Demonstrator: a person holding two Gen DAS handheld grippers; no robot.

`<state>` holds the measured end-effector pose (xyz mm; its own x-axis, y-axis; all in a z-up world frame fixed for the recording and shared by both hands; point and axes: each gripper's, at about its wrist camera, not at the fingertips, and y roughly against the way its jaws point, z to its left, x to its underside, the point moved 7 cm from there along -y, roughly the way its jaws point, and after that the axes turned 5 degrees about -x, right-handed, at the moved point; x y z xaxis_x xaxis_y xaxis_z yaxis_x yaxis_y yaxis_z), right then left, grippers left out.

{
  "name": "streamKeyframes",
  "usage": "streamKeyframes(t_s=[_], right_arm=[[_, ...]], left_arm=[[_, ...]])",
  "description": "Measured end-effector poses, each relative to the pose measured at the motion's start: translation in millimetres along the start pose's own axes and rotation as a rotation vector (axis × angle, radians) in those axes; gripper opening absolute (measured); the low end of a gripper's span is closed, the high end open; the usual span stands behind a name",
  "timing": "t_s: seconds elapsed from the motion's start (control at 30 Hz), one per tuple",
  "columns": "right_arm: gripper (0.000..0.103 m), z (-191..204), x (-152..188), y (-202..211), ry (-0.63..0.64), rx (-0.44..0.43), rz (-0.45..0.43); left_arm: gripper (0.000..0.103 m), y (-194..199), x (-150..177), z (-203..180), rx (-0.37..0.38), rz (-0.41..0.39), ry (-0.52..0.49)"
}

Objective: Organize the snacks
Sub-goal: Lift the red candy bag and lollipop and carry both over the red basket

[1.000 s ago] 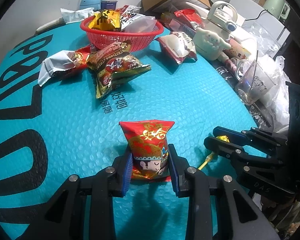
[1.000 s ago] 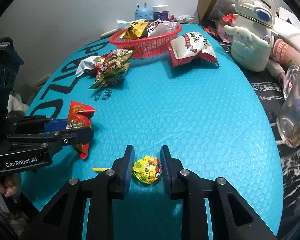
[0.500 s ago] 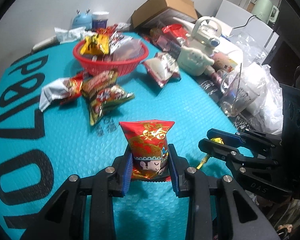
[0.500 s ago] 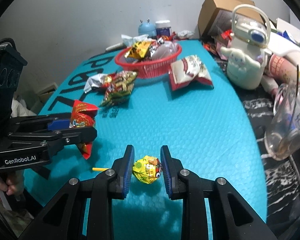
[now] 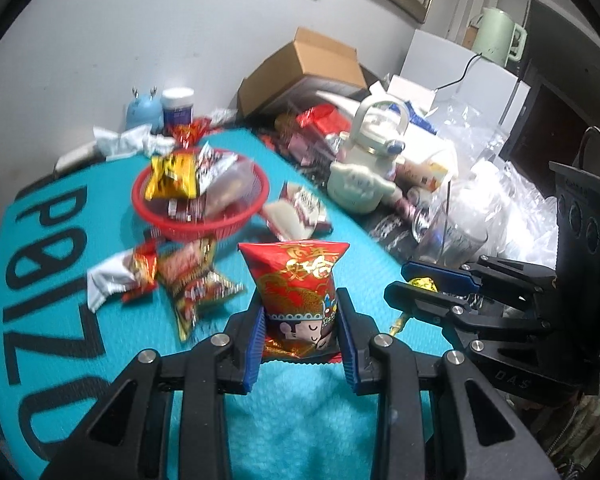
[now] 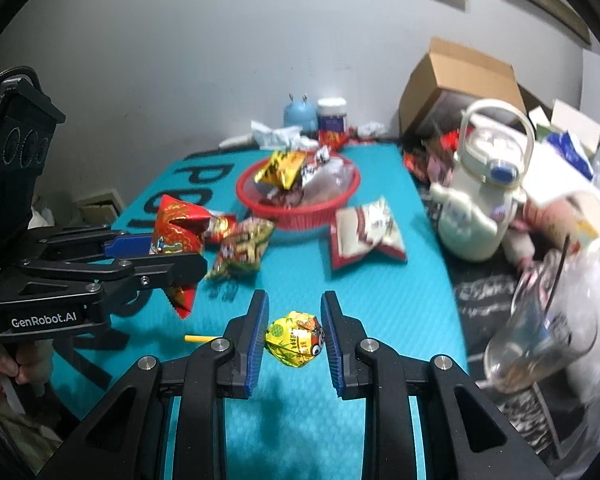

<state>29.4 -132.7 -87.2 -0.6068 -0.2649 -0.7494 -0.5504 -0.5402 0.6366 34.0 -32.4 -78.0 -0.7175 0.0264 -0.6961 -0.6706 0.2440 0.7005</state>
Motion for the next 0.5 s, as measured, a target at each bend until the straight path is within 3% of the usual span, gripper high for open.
streamKeyframes(t_s=[0.5], right_arm=[[0.027,-19,-80,-5,0.072,0.054,-0.119]], left_arm=[[0.032,2,-74,25,-0.039,-0.127,-0.011]])
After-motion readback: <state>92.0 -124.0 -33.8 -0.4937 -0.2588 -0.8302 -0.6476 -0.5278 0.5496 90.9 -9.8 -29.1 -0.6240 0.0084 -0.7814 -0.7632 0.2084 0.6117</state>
